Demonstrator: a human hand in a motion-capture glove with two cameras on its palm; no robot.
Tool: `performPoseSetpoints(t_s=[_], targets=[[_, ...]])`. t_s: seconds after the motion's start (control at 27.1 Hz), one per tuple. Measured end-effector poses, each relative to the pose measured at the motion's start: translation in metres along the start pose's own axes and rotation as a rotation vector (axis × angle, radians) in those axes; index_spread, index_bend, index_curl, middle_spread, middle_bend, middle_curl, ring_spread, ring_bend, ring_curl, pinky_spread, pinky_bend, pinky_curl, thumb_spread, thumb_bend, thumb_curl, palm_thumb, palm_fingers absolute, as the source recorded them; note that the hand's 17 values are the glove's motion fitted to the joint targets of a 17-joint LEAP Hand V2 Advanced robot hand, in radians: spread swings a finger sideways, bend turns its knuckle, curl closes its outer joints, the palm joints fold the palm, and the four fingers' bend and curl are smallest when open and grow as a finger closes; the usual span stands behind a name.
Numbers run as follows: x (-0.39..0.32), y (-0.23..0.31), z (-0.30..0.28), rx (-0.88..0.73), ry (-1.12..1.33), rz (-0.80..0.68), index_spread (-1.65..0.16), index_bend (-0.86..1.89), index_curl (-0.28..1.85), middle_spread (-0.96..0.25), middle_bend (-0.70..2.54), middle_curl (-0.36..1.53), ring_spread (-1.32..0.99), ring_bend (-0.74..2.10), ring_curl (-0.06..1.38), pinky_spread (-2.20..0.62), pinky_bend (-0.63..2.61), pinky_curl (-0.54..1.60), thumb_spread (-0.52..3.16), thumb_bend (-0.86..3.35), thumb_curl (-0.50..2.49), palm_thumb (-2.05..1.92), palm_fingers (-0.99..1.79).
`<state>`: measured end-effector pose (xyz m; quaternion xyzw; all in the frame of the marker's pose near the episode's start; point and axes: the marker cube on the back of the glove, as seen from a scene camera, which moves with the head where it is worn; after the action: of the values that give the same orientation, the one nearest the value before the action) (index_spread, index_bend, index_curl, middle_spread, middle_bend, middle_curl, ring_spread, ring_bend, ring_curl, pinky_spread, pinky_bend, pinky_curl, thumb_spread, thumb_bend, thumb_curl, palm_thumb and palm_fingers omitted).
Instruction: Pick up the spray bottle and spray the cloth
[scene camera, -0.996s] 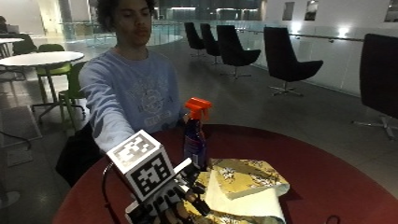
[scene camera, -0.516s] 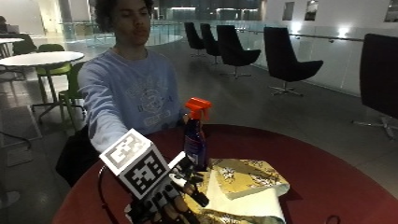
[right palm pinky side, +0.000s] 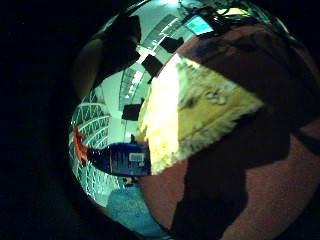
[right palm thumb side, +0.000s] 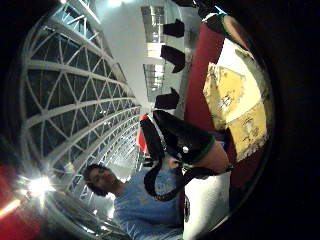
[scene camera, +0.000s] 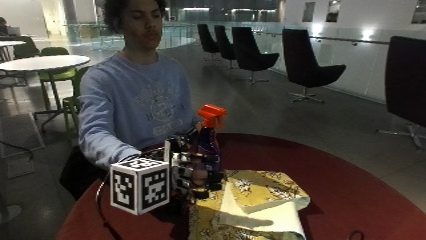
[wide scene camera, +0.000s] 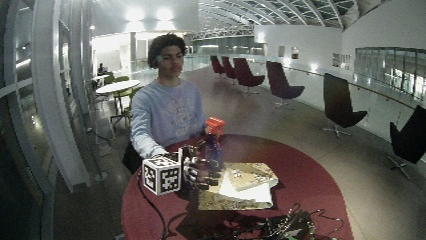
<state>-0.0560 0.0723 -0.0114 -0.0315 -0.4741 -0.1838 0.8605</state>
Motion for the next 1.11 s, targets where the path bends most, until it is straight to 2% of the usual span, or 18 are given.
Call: performPoseSetpoints(t_s=[0.15,0.41,0.96,1.11], targets=[[-0.004,0.021,0.034,-0.088,-0.095,-0.041,-0.38,0.14,0.26,-0.03,0.28,0.31,0.03,0.32,0.26,0.23,0.23,0.28,1.11,0.02,0.22,0.41,0.61],[-0.01,0.041,0.085,-0.14,-0.086,-0.061,-0.37,0.12,0.26,-0.02,0.27,0.33,0.04,0.34,0.27,0.23,0.23,0.3,1.08,-0.02,0.23,0.39,0.61],[-0.012,0.051,0.144,-0.093,-0.069,-0.155,-0.38,0.11,0.24,0.0,0.26,0.35,0.05,0.31,0.28,0.25,0.28,0.33,1.0,-0.02,0.26,0.4,0.5],[-0.011,0.05,0.15,-0.024,-0.101,-0.169,-0.36,0.11,0.23,-0.01,0.31,0.37,0.04,0.41,0.3,0.26,0.2,0.31,1.0,-0.02,0.27,0.42,0.62]])
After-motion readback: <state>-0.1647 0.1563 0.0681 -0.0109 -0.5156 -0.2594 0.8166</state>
